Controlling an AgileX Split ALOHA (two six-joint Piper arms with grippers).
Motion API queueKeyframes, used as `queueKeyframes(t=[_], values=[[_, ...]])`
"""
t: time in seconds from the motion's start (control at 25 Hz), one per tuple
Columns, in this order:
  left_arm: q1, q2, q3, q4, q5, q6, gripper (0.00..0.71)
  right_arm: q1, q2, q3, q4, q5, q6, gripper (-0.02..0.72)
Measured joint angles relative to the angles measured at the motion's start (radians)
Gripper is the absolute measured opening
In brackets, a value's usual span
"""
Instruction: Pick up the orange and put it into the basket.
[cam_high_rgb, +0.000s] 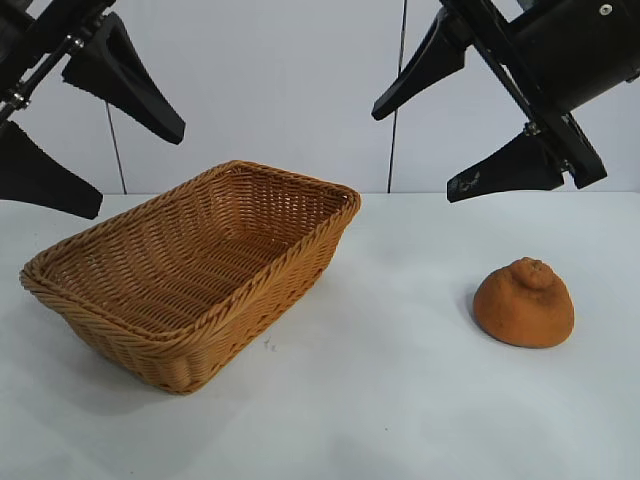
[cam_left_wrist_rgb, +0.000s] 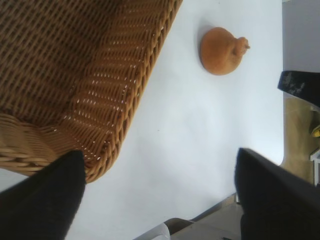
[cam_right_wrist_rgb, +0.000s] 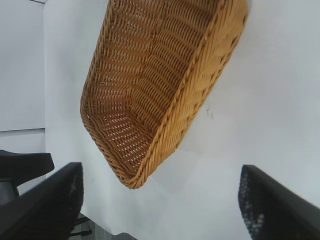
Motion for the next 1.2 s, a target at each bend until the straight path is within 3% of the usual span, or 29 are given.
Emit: queueKeyframes(t=[0.76, 1.04, 1.2], values=[[0.0, 0.0, 0.0, 0.0, -0.001, 0.0, 0.583, 0.0, 0.0, 0.0, 0.0, 0.0, 0.0, 0.58], [0.0, 0.0, 0.0, -0.001, -0.048, -0.003, 0.583, 0.0, 0.0, 0.0, 0.0, 0.0, 0.0, 0.58], [0.051, -0.015, 0.0, 0.001, -0.038, -0.028, 0.583, 0.0, 0.0, 0.0, 0.0, 0.0, 0.0, 0.58]])
